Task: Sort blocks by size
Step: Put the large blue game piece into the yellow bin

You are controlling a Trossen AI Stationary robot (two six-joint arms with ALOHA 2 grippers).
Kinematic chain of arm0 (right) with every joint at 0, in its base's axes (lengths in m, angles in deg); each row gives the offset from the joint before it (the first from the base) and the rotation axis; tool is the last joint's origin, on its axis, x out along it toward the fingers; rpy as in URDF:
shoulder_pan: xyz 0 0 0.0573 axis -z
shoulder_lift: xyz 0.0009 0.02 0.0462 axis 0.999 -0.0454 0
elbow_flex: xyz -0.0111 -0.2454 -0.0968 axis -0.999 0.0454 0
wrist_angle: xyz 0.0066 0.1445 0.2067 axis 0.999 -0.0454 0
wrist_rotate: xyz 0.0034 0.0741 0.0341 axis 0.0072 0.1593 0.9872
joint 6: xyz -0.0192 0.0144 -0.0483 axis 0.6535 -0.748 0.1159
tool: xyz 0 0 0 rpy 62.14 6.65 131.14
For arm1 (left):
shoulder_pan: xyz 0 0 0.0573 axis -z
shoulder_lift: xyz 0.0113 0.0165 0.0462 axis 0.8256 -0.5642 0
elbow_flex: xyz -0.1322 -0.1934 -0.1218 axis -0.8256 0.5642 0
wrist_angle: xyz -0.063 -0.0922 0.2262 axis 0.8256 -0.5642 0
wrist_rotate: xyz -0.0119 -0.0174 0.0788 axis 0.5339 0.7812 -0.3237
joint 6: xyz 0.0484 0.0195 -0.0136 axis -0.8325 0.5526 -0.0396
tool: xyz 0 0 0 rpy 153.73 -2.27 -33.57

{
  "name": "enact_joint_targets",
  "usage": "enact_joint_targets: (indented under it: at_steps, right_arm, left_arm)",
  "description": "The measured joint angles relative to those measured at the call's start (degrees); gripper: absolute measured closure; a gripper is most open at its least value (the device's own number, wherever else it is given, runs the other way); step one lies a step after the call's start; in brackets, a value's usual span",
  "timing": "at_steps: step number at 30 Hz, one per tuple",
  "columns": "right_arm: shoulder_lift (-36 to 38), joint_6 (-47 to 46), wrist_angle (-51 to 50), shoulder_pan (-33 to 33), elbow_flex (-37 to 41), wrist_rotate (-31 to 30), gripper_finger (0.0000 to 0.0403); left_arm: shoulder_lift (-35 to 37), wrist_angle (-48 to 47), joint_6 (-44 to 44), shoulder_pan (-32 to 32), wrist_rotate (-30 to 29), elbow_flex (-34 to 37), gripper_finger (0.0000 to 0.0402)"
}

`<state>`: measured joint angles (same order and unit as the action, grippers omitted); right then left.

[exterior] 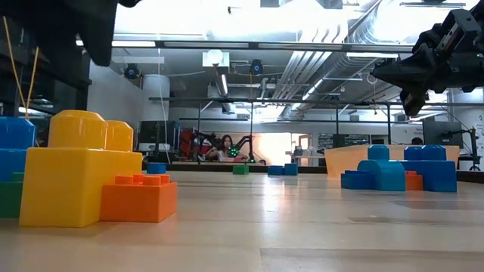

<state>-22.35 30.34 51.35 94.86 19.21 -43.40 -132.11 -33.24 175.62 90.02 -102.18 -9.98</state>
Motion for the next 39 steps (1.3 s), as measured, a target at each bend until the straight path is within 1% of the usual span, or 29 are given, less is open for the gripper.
enact_joint_targets:
  at_steps: [4, 7, 11, 14, 21, 26, 31, 39]
  right_arm:
    - [0.00, 0.00, 0.00, 0.01, 0.00, -0.01, 0.0402]
    - [0.00, 0.00, 0.00, 0.01, 0.01, -0.01, 0.0402]
    - [0.00, 0.00, 0.00, 0.01, 0.01, 0.01, 0.0402]
    - [0.00, 0.00, 0.00, 0.01, 0.02, 0.01, 0.0402]
    - [0.04, 0.00, 0.02, -0.01, 0.01, -0.01, 0.0402]
    - [0.03, 0.00, 0.02, 0.00, 0.00, 0.01, 0.0402]
    - [0.02, 0.00, 0.02, 0.00, 0.01, 0.00, 0.0402]
    - [0.00, 0.00, 0.02, -0.01, 0.00, -0.01, 0.0402]
  left_arm:
    - [-4.53, -1.80, 6.42, 1.98, 0.25, -3.99, 0.0195]
    - [-6.68, -2.08, 11.91, 3.59, 1.27, -4.25, 0.0195]
    - [-7.48, -3.36, 19.50, 5.77, 1.44, -4.28, 0.0195]
    - [-8.10, -3.95, 22.66, 6.70, 1.14, -4.30, 0.0195]
    - [-9.06, -3.58, 23.48, 6.27, 0.76, -4.30, 0.0195]
    - [-10.74, -1.39, 21.42, 5.46, 2.49, -4.30, 0.0195]
    - [-11.95, -1.41, 20.90, 5.01, 4.33, -4.30, 0.0195]
    - [-12.30, -1.32, 21.40, 5.03, 4.49, -4.15, 0.0195]
